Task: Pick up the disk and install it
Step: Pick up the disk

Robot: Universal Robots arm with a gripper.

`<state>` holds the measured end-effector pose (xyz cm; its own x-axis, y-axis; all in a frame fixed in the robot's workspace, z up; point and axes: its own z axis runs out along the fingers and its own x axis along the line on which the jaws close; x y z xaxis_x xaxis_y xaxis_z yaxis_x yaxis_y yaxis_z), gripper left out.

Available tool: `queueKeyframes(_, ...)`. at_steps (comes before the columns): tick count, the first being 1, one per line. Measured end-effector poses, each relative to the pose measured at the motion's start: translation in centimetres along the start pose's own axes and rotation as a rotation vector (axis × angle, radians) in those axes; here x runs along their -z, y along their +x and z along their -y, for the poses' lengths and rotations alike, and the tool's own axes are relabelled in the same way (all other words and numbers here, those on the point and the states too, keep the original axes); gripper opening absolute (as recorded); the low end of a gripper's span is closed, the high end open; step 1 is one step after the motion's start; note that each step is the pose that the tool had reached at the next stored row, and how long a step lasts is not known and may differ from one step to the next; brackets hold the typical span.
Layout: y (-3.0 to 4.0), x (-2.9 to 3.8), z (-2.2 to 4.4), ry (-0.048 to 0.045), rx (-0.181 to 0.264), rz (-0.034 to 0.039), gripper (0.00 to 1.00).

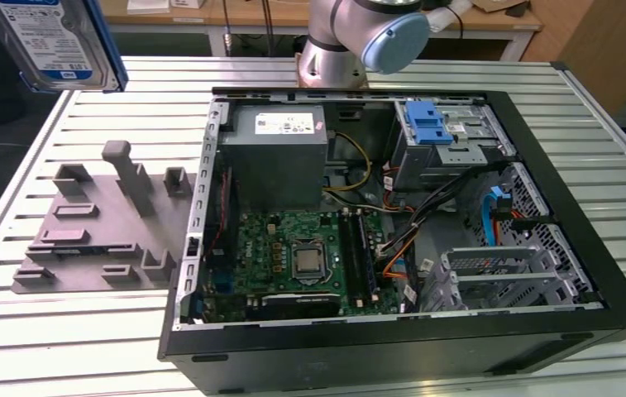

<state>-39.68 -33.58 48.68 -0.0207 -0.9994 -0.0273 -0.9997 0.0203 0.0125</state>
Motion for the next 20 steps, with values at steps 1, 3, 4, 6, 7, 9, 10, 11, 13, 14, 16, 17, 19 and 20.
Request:
queueKeyframes(1,0.00,0.00,0.02,0.0000,0.000,0.0000,0.37)
queueKeyframes(3,0.00,0.00,0.05,0.0000,0.000,0.0001,0.37)
queueKeyframes(4,0.00,0.00,0.07,0.0001,0.000,0.0001,0.37)
queueKeyframes(6,0.00,0.00,0.10,0.0000,0.000,0.0001,0.37)
queueKeyframes(7,0.00,0.00,0.12,0.0001,0.000,0.0000,0.37)
queueKeyframes(9,-0.01,0.00,0.20,0.0000,0.000,0.0001,0.37)
queueKeyframes(10,-0.01,0.00,0.25,0.0000,0.000,0.0000,0.37)
queueKeyframes(11,-0.01,0.00,0.27,0.0001,0.000,0.0001,0.37)
queueKeyframes(13,-0.01,0.00,0.31,0.0001,0.000,0.0001,0.37)
queueKeyframes(14,-0.01,0.00,0.34,0.0000,0.000,0.0000,0.37)
queueKeyframes(16,-0.01,0.00,0.39,0.0000,0.000,0.0001,0.37)
queueKeyframes(17,-0.01,0.00,0.41,0.0001,0.000,0.0001,0.37)
queueKeyframes(19,-0.01,0.01,0.47,0.0000,0.000,0.0000,0.37)
queueKeyframes(20,-0.01,0.00,0.50,0.0001,0.000,0.0001,0.37)
